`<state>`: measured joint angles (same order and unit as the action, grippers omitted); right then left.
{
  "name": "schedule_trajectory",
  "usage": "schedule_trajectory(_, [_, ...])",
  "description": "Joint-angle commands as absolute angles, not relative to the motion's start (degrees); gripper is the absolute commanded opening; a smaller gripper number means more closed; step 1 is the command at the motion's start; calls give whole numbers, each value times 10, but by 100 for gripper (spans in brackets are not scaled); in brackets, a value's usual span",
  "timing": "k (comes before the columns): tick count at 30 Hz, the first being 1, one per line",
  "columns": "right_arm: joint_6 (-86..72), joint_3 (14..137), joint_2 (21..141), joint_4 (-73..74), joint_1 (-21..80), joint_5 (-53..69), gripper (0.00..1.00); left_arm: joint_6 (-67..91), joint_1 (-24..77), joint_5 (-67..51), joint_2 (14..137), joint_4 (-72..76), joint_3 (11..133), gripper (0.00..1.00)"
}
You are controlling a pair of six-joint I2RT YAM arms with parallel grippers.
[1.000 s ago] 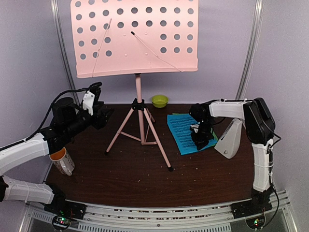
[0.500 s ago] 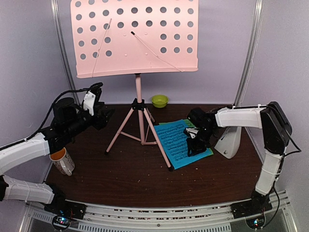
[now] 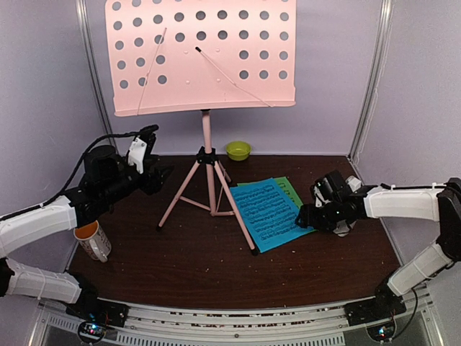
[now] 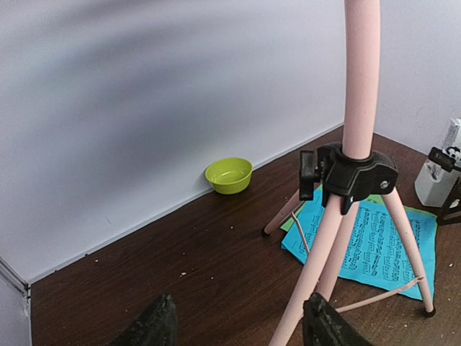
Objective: Set up the instrument practice props
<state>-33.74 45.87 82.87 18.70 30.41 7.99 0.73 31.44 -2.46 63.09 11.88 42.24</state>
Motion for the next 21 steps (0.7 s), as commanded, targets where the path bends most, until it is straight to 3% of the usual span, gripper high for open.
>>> schedule_trajectory(1, [-402, 392, 796, 59, 302, -4, 72, 9, 311, -31, 639, 121, 449, 62])
schedule_trajectory(17, [-405, 408, 912, 12, 256, 29, 76, 8, 311, -32, 639, 117, 454, 62])
schedule_trajectory(21, [-400, 423, 935, 3, 256, 83, 68, 9, 312, -33, 642, 119, 454, 62])
